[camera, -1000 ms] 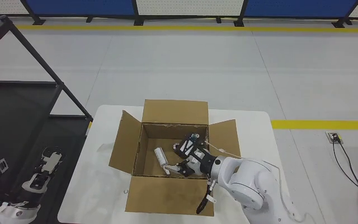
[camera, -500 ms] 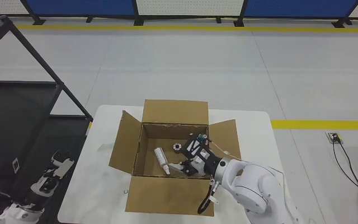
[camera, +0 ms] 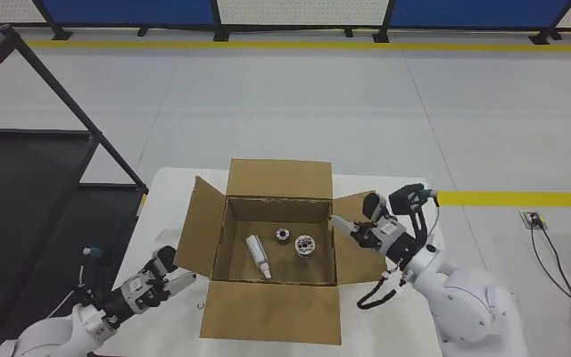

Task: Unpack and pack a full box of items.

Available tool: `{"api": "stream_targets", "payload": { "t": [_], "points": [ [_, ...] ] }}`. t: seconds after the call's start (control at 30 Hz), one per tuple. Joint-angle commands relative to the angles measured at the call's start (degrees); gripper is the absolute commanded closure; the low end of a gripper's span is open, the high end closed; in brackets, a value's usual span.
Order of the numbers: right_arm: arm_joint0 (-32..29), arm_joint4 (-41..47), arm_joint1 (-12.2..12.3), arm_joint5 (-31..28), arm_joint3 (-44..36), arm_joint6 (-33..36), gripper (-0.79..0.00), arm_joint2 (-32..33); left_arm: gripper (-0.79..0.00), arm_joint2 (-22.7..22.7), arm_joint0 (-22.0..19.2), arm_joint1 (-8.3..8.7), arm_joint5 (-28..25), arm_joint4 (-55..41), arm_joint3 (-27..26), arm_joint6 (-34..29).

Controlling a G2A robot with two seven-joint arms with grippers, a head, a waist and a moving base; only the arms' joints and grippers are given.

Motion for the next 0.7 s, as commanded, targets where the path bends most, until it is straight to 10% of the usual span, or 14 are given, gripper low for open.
{"api": "stream_targets", "payload": {
  "t": [0.0,0.67],
  "points": [
    [-0.16,2.46,0.40,0.48,1.06,4.60,-0.785,2.18,-0.785,0.96,-0.21,0.11,0.09,0.40,-0.46,-0.39],
    [4.63,13.54,2.94,-1.33,13.66,21.09,-0.785,4.55,-0.785,13.92,-7.43,1.10,4.74,7.78,-3.23,-6.32]
  ]
}}
